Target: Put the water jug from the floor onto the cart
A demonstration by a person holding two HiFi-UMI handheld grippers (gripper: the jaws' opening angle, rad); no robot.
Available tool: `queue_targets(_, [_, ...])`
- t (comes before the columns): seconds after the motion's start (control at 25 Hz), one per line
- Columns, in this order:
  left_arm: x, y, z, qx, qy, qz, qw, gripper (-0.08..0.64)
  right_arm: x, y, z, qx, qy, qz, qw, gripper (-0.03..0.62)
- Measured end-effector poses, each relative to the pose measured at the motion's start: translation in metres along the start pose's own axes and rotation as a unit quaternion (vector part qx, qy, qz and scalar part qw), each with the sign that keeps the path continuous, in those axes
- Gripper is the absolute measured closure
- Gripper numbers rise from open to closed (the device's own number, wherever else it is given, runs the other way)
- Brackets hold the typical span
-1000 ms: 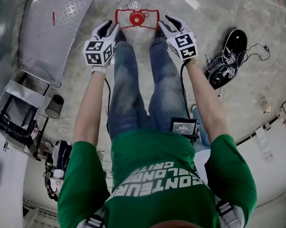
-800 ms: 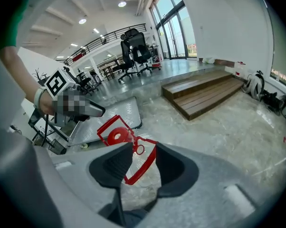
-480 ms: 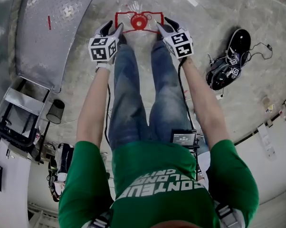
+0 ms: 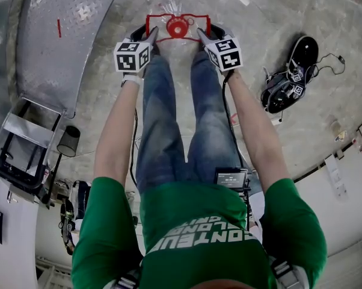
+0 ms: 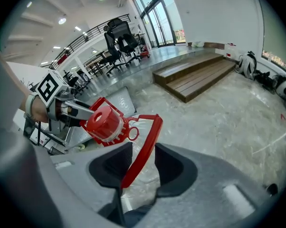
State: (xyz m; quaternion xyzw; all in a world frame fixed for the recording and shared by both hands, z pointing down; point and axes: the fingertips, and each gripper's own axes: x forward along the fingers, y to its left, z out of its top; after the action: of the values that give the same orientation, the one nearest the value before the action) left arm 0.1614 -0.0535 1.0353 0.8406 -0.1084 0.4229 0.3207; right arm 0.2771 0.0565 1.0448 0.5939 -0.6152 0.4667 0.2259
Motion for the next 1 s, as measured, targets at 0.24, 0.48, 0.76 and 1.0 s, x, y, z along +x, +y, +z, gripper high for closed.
queue_targets(0.24, [0.004, -0.004, -0.006, -0.007, 0.014, -0.007, 0.9999, 0.465, 0.000, -0.002, -0.001, 0.026, -0.002, -0.001, 1.000, 0.487])
queue_targets(0.48, [-0.001, -0.006, -0.007, -0.060, 0.008, -0.013, 0.9981, 0.500, -0.003, 0.005, 0.005, 0.019, -0.005, 0.011, 1.000, 0.505])
queue_targets(0.76, [-0.016, -0.028, 0.005, -0.066, -0.013, -0.023, 0.9974, 0.502, -0.026, 0.006, 0.018, -0.015, -0.013, 0.024, 1.000, 0.505])
queue_targets(1.0, [-0.045, -0.061, 0.037, -0.080, -0.050, -0.031, 0.9950, 0.500, -0.067, 0.004, 0.046, -0.037, -0.037, 0.043, 0.998, 0.503])
